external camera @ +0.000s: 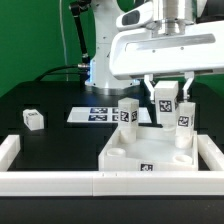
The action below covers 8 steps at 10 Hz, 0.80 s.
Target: Assemble square table
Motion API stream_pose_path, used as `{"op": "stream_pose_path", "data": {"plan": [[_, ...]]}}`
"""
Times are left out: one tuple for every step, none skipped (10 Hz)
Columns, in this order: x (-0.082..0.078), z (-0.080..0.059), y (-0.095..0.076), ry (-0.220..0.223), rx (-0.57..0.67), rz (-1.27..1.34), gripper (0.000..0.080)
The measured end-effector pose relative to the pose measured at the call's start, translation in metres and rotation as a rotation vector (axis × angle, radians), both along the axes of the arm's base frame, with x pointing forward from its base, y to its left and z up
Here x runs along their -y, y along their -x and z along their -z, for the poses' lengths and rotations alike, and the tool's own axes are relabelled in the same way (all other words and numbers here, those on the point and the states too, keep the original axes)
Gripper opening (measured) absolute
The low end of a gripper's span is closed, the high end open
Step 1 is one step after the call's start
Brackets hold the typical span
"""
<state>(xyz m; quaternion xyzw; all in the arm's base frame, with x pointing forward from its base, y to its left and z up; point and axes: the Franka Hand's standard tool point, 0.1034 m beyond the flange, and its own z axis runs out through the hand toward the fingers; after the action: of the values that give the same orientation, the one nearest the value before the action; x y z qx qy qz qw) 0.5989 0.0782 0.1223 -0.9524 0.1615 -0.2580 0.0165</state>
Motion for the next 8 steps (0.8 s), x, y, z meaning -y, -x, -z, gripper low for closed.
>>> {"op": "stream_pose_path", "data": {"plan": [[-0.008,0.001,-0.011,0.016,0.001,-0.023,0.0287],[-0.012,0.002,-0.022,0.041,0.02,-0.049,0.0287],[-0.011,0.005,-0.022,0.044,0.045,-0.044,0.0287],[-0.011,0.006,-0.022,0.046,0.04,-0.047,0.0287],[-0.011,0.005,-0.022,0.047,0.04,-0.049,0.0287],[-0.012,0.007,-0.021,0.049,0.041,-0.053,0.0287],[-0.018,0.019,-0.014,0.067,0.035,-0.069,0.0287],[-0.023,0.032,-0.008,0.086,0.018,-0.077,0.0287]]}}
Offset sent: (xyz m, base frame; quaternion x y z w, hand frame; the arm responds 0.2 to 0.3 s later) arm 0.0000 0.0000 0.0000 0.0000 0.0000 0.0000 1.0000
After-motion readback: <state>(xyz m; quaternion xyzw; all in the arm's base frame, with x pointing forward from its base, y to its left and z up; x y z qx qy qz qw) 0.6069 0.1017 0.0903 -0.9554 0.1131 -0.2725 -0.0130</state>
